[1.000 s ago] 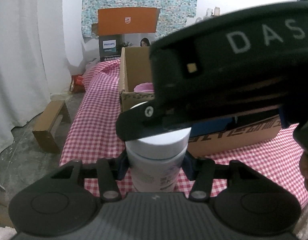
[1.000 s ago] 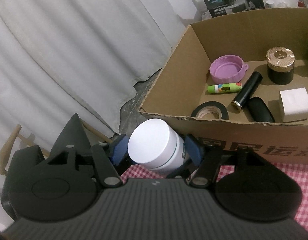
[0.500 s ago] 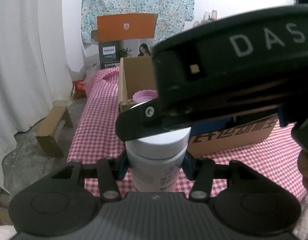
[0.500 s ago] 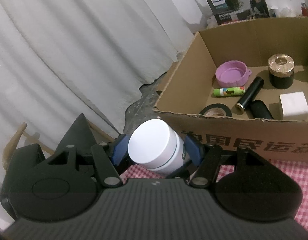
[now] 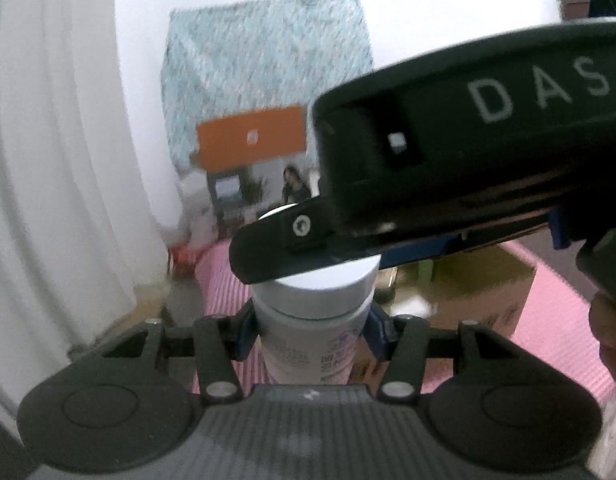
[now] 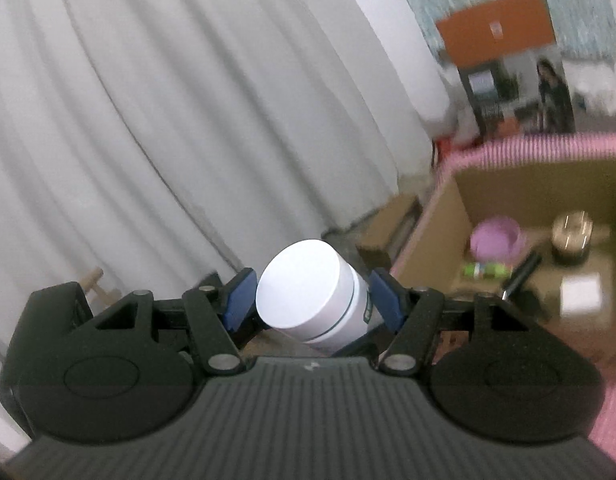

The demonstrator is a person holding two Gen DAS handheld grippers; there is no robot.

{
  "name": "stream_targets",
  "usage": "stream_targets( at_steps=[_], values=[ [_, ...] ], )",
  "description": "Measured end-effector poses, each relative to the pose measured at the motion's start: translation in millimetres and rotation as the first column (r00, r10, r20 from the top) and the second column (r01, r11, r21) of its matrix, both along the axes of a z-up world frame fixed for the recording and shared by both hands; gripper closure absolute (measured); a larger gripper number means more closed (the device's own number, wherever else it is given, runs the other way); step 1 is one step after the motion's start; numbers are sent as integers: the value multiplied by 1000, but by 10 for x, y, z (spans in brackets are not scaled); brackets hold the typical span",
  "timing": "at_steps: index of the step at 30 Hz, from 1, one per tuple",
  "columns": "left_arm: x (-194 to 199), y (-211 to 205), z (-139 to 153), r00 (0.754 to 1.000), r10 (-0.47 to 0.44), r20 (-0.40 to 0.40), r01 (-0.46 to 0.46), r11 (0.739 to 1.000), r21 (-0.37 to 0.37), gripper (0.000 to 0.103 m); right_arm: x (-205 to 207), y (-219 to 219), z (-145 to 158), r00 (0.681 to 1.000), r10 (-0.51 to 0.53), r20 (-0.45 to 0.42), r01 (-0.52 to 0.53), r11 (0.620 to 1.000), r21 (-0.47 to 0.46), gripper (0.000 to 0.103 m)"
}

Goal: Organize rigid objects
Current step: 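Lift the pill bottle with the right tool and carry it into the box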

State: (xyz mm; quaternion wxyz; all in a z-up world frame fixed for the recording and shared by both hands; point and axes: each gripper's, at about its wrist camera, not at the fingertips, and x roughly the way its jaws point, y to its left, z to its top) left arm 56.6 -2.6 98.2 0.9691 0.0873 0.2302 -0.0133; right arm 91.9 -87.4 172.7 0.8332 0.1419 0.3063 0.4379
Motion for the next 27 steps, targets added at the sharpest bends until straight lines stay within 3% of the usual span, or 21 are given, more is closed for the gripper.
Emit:
stream_targets(
  at_steps=[6,11,14,19,27],
  values=[
    [413,-337,390,992,-115,61,117,993,-28,49,230,-413,496,994,-83,68,83,997,-1,41],
    [980,-676,372,973,-232,-8,230,969,-87,49,616,-924,585,980,-197,35,198,979,-40,41],
    [1306,-871,206,956,-285,-68,276,954,-120,49,857,-1250,460,968,-250,-18,249,967,-55,41],
    [1722,-1133,-217,928,-321,-191,292,942,-165,49,1223,-1661,-5,945,-299,-129,291,954,-77,41],
    [2149,-1128,-667,892,-332,-306,277,938,-210,49,1523,-1840,-621,925,-313,-214,296,949,-105,41]
  ],
)
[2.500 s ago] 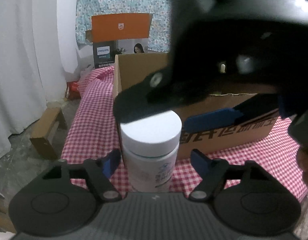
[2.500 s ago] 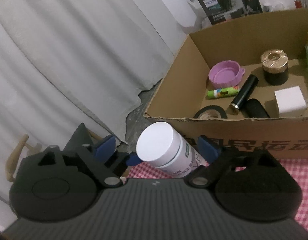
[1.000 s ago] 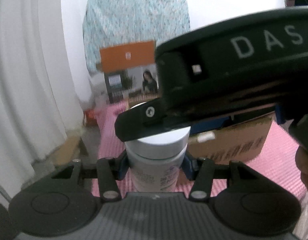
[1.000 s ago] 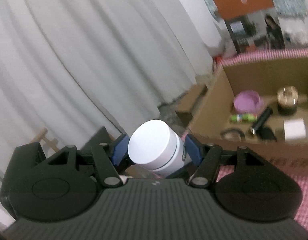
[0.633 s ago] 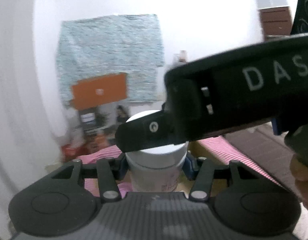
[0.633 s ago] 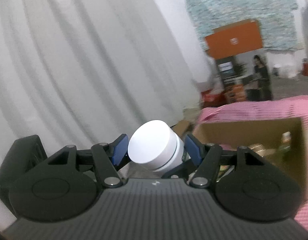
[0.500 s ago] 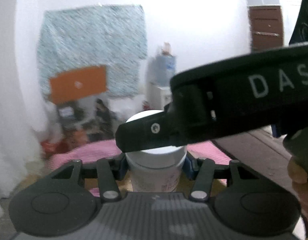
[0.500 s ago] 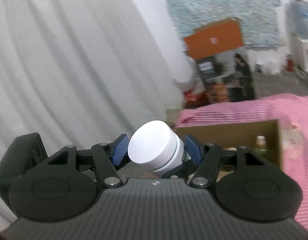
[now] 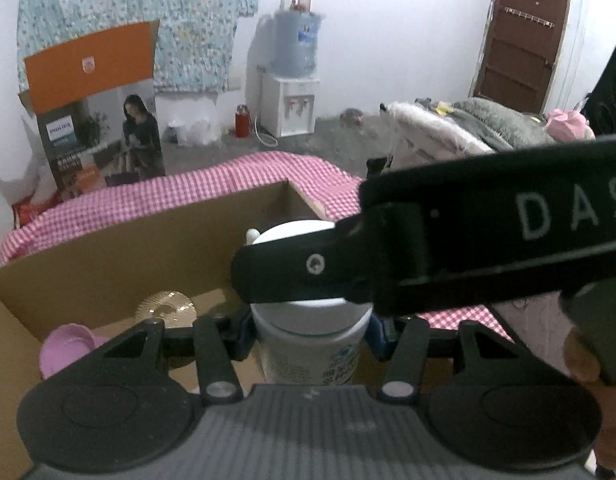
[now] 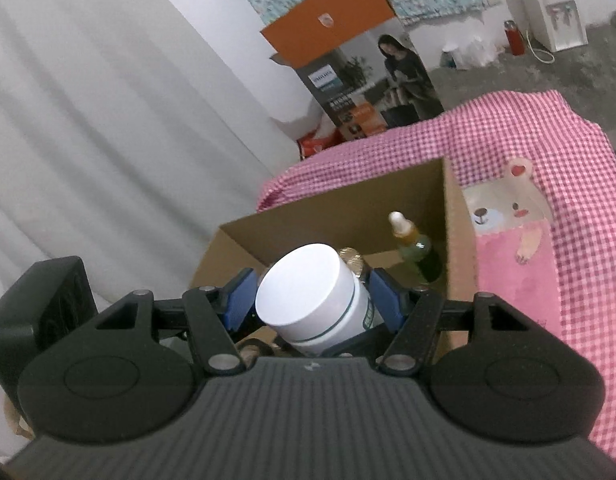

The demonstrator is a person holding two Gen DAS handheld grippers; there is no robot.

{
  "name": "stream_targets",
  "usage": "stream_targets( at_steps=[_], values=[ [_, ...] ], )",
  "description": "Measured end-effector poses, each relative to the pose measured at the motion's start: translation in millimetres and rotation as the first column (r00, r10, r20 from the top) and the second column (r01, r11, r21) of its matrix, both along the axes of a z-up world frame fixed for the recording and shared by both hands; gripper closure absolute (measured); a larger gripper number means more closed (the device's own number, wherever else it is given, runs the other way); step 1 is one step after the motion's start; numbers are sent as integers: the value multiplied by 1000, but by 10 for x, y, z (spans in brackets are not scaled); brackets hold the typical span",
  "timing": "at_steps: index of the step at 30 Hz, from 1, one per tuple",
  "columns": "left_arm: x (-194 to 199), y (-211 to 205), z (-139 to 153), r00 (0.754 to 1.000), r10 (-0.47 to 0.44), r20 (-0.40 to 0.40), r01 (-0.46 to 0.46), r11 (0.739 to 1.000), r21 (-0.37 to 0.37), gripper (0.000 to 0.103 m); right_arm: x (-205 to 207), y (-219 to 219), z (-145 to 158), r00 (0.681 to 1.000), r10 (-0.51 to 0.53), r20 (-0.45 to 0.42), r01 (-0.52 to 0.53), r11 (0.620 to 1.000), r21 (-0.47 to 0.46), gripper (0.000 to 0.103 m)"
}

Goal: Organize rigid objects
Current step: 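Lift the pill bottle with the right tool and carry it into the box, then lower the pill bottle into the box and open the right tool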

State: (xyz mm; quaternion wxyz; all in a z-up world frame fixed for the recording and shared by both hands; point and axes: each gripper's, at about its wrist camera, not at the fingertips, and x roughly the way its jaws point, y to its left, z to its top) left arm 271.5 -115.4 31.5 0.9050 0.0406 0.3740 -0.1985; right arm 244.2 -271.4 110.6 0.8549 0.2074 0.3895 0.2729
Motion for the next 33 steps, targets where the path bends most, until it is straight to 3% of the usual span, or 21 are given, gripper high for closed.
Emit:
stream_targets(
  at_steps=[7,18,23,33],
  values=[
    [102,-109,-86,999,-18,-31,18,1000,21,49,235,62,-176,1000,9,-14,-10,999,-54,40],
    [75,-190,-167,998,-27,-56,28,999,26,47,222,141,-164,999,48,1,-48,994,-97,39],
    [26,-202,-135,999,-23,-26,25,998,60,33,187,92,-122,999,41,24,-39,996,-77,35],
    [-85,-162,-15,1000,-16,23,15,998,68,22,50,-21,97,995,6,99,-3,999,-32,29]
  ],
)
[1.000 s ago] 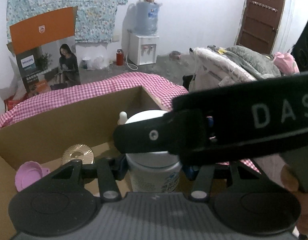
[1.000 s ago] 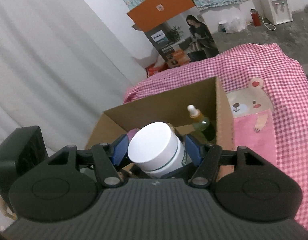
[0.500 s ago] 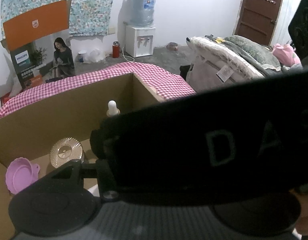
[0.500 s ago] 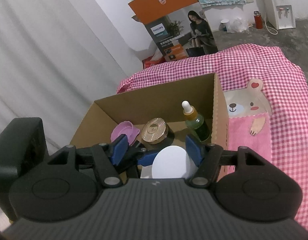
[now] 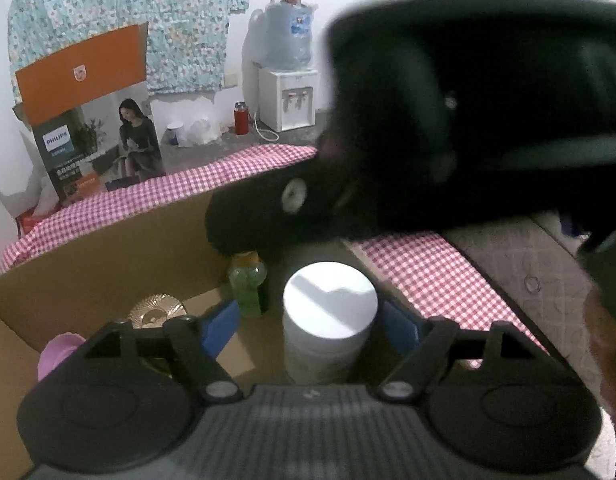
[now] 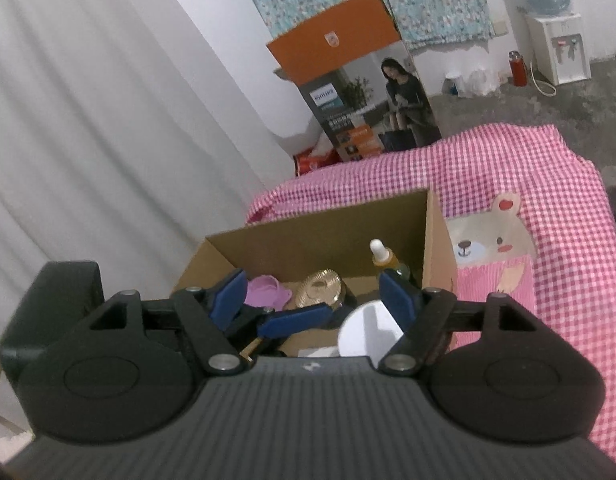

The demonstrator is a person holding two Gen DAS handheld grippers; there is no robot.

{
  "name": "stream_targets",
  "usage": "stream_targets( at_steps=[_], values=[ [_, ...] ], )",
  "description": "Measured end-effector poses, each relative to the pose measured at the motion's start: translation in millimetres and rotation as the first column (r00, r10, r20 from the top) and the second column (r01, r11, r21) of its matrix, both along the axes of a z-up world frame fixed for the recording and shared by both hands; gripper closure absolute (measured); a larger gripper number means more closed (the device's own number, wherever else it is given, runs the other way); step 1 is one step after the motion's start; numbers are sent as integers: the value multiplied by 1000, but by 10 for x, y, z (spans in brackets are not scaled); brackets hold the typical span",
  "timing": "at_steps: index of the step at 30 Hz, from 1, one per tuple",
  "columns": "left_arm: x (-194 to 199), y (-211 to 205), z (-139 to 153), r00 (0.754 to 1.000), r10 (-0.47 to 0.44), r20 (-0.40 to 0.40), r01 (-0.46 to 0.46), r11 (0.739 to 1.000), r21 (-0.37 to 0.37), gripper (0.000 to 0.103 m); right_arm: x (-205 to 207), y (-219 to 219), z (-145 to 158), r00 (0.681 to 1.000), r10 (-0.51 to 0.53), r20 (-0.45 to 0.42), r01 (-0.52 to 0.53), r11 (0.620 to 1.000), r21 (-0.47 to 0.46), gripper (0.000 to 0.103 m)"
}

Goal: Organize rigid objects

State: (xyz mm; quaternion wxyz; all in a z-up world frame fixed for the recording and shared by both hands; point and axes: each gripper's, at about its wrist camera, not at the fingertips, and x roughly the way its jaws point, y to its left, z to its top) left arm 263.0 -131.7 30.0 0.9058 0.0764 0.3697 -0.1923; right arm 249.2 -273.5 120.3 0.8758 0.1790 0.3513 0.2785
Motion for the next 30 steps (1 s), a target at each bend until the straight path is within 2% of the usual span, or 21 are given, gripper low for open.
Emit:
stream_targets(
  at_steps=[3,7,10,12,15,18,26,30],
  values=[
    [-192,5,105,1000,-7,25,7,1000,-12,15,-91,-52,130,999,-17,37,16,1000,18,25],
    [-447,84,294,995,-13,103,15,1000,-16,7,-290,-149,319,995,-46,84,40,997,69,19],
    [-671,145,419,989,-12,144,14,1000,-16,1,-514,-223,460,988,-78,133,67,994,89,12],
    [-830,205,491,987,-2,163,6,1000,-28,0,-676,-283,532,981,-99,168,83,992,96,1],
    [-1024,284,585,981,23,192,-18,999,-27,0,-966,-327,611,964,-155,214,135,985,103,1],
    [-1134,346,678,973,76,218,-71,997,-29,0,-1196,-330,608,951,-212,223,194,976,101,1],
    [-1356,423,774,954,217,209,-226,974,18,0,-1576,-116,571,919,-311,244,328,944,-33,1],
    [-1436,467,752,959,210,191,-214,977,5,0,-1685,66,608,890,-360,278,411,899,-151,1]
  ],
)
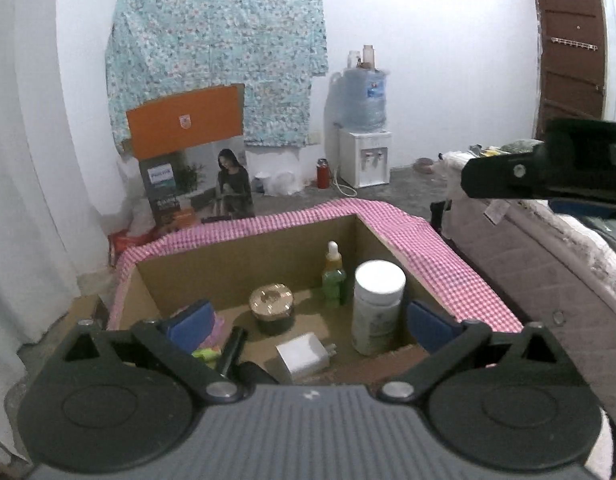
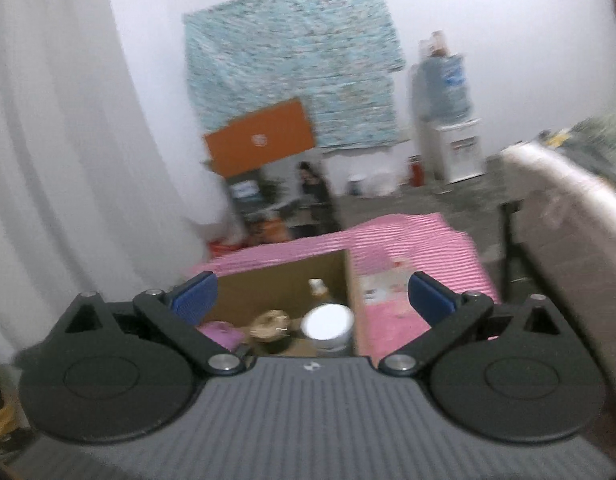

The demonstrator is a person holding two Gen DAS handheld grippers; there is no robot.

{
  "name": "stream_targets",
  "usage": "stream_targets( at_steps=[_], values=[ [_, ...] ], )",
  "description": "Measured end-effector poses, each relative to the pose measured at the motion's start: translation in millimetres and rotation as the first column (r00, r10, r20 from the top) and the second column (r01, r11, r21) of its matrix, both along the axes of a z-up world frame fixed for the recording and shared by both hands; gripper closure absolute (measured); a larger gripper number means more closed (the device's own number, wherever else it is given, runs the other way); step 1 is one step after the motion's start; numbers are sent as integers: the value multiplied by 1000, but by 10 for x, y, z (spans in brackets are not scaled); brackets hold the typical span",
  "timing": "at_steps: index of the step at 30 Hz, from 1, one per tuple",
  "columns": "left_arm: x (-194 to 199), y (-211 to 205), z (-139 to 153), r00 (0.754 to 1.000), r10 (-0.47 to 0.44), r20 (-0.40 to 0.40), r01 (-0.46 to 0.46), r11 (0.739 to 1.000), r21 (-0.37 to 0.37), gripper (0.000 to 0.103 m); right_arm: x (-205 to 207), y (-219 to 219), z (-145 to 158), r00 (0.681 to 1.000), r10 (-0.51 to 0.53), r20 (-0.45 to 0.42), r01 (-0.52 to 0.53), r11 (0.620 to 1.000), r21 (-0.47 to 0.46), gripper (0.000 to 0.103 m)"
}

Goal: Organize rigid objects

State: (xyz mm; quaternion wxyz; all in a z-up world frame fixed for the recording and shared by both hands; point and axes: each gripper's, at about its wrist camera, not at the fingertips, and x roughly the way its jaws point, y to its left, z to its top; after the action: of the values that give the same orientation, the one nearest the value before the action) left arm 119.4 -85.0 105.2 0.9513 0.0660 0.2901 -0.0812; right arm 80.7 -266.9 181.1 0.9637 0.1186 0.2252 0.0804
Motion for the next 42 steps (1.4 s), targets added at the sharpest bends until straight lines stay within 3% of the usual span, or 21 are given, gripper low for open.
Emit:
stream_targets(
  at_steps=[4,7,13,23,32,42],
  values=[
    [-44,107,-70,999,-13,-29,12,999,-46,0,-129,236,23,995,-95,23,97,982,-165,1],
    [-33,230,-132,999,27,-41,-30,997,-71,0,-223,341,22,997,-64,48,73,973,-218,1],
    [-69,527,-209,990,124,-61,-128,990,-58,0,-348,320,-148,999,9,47,-5,996,-91,1],
    [-56,934,-322,951,290,-110,-293,956,-14,0,24,907,-665,987,106,-118,-124,980,-154,1],
    [-30,1010,-315,944,305,-127,-309,951,-15,0,301,1198,-793,977,125,-173,-158,969,-188,1],
    [-6,961,-338,940,313,-136,-317,949,-4,0,379,1115,-888,975,93,-203,-132,973,-187,1]
  ],
)
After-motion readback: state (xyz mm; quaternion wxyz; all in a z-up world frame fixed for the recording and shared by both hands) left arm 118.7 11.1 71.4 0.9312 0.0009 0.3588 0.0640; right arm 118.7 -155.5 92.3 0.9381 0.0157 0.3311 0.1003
